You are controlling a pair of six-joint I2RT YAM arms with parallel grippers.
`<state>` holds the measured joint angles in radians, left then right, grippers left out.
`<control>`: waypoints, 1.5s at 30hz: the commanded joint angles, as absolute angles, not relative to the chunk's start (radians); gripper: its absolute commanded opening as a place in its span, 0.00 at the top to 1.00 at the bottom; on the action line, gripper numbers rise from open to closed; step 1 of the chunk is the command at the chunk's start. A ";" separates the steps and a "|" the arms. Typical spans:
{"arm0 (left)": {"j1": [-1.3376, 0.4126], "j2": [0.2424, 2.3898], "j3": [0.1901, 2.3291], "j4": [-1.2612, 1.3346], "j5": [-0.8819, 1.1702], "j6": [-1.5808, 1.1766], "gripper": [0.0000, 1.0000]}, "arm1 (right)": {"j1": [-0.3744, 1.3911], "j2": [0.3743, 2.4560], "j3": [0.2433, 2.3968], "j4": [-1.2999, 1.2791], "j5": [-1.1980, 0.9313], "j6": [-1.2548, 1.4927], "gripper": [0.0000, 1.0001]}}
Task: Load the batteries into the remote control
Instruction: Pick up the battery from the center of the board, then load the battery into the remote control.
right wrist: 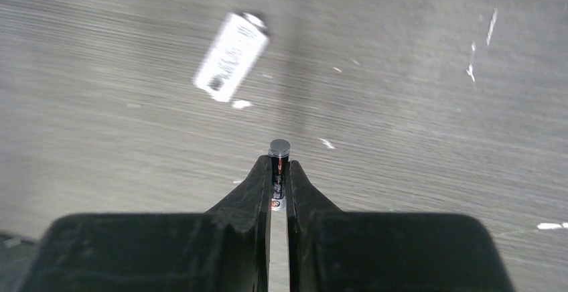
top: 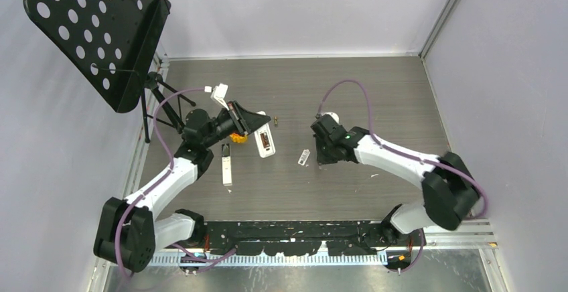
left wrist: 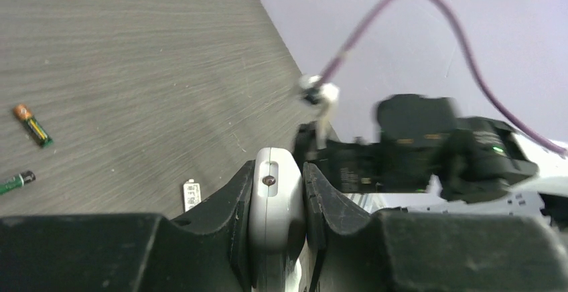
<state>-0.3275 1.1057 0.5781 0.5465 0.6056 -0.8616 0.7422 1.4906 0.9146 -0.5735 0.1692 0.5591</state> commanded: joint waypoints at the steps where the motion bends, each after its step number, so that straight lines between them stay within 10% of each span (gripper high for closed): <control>1: -0.347 1.176 0.607 0.605 0.539 -0.964 1.00 | 0.745 1.320 0.945 -0.398 0.067 0.569 0.96; 45: -0.433 1.404 0.612 0.819 0.553 -1.217 1.00 | 0.922 1.339 1.094 -0.237 0.048 0.547 0.82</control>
